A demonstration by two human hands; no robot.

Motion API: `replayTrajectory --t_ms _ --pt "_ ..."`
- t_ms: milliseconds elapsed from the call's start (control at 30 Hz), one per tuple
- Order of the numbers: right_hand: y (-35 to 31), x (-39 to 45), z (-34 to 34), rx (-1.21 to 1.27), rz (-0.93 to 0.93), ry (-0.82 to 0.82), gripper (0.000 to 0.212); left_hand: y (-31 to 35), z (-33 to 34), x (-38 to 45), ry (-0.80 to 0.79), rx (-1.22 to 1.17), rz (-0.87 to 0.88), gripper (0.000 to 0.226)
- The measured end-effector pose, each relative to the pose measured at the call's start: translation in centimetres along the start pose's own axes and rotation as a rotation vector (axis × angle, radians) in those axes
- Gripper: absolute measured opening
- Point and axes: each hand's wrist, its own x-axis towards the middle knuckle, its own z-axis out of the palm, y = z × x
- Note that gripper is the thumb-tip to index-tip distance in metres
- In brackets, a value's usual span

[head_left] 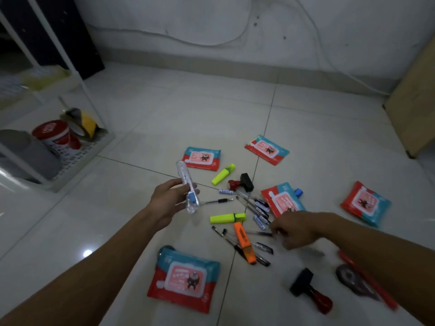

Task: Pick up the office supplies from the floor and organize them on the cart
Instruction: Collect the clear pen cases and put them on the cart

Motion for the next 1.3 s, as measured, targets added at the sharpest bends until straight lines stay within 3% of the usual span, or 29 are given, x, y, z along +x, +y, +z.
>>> replayTrajectory --t_ms 67,167,300,367,500,733,1100,1300 --pt "1.2 -0.7 -2.6 0.112 0.05 0.046 0.023 0.8 -0.1 -0.2 -0.032 -0.031 0.026 0.027" --pt "2.8 -2.2 -6.7 0.271 0.09 0.271 0.012 1.3 -0.5 -0.5 -0.057 -0.064 0.047 0.031" --pt "2.2 -3.1 -9.6 0.818 0.095 0.696 0.016 0.6 -0.8 -0.8 -0.042 -0.167 0.047 0.032" --pt "0.7 -3.1 -10.3 1.102 0.108 0.794 0.021 0.2 -0.5 -0.9 -0.029 -0.197 0.049 0.03" --pt "-2.9 -2.5 -11.1 1.415 0.039 0.757 0.015 0.3 1.0 -1.3 -0.067 -0.266 0.083 0.032" --pt "-7.4 -0.5 -11.6 1.632 -0.057 0.676 0.026 1.4 3.0 -2.0 -0.134 -0.368 0.206 0.029" --pt "-10.0 -0.2 -11.5 1.542 -0.076 0.682 0.021 1.3 3.0 -2.3 -0.064 -0.413 0.344 0.025" --pt "-9.8 -0.5 -11.5 1.514 -0.087 0.526 0.023 1.4 2.6 -2.7 -0.065 -0.308 0.438 0.03"
